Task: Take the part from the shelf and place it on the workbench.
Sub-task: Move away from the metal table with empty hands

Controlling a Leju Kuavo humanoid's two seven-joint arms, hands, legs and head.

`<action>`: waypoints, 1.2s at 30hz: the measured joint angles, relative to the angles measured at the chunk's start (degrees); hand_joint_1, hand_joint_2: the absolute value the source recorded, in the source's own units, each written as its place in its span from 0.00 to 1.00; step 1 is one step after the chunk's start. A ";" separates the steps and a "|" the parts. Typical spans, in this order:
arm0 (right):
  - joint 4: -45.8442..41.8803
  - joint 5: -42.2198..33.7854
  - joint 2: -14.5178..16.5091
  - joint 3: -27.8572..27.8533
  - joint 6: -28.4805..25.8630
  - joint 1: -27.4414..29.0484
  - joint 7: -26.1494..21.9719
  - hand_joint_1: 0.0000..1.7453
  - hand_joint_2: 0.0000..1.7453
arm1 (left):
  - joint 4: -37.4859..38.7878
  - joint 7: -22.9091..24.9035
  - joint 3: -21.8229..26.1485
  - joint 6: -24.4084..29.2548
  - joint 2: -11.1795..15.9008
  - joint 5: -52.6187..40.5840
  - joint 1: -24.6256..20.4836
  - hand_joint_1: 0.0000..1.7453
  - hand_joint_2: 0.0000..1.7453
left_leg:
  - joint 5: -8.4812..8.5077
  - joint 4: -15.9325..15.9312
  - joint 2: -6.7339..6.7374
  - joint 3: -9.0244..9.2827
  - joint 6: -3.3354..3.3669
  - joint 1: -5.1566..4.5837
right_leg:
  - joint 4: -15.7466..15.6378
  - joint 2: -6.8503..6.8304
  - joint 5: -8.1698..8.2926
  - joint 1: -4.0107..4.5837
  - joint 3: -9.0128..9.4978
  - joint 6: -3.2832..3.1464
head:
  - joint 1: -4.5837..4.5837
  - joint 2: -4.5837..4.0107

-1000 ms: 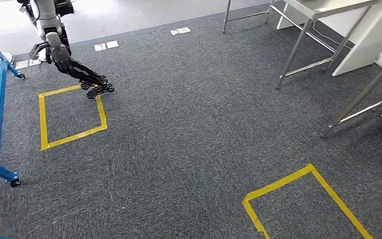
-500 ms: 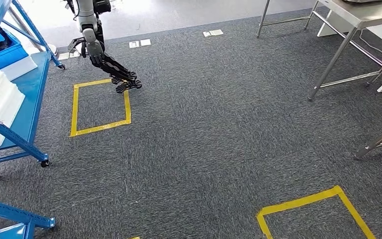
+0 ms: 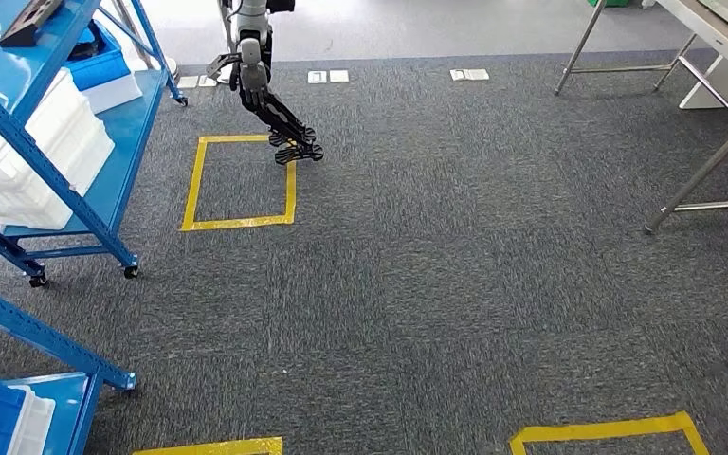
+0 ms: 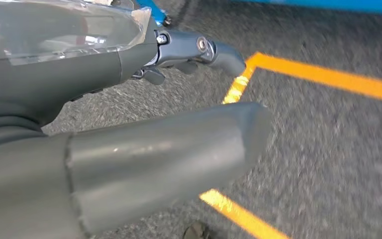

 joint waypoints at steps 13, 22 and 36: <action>0.07 0.31 -0.30 0.01 0.00 -0.22 0.22 0.00 1.00 | 0.02 -0.08 0.39 0.07 -0.03 0.23 0.39 0.00 0.00 | -0.37 1.16 -7.06 -0.75 -2.18 0.14 | -4.91 3.86 3.90 -1.33 1.46 0.46 | 0.07 0.00; 0.07 0.83 -0.39 0.02 0.00 -0.10 0.48 0.00 1.00 | 0.04 -0.16 0.98 0.16 -0.24 0.58 0.25 0.00 0.00 | -3.37 9.86 0.45 -4.77 -2.22 0.15 | -5.03 -2.15 3.54 -0.16 1.54 -1.63 | -0.26 0.00; 0.05 0.99 -0.20 0.14 -0.07 0.10 1.02 0.00 1.00 | 0.02 -0.07 1.29 0.47 -0.70 0.61 -0.04 0.00 0.00 | 0.42 -0.35 -4.33 0.24 0.10 -0.01 | 7.56 2.36 -1.55 -0.63 -3.98 1.00 | -0.04 0.00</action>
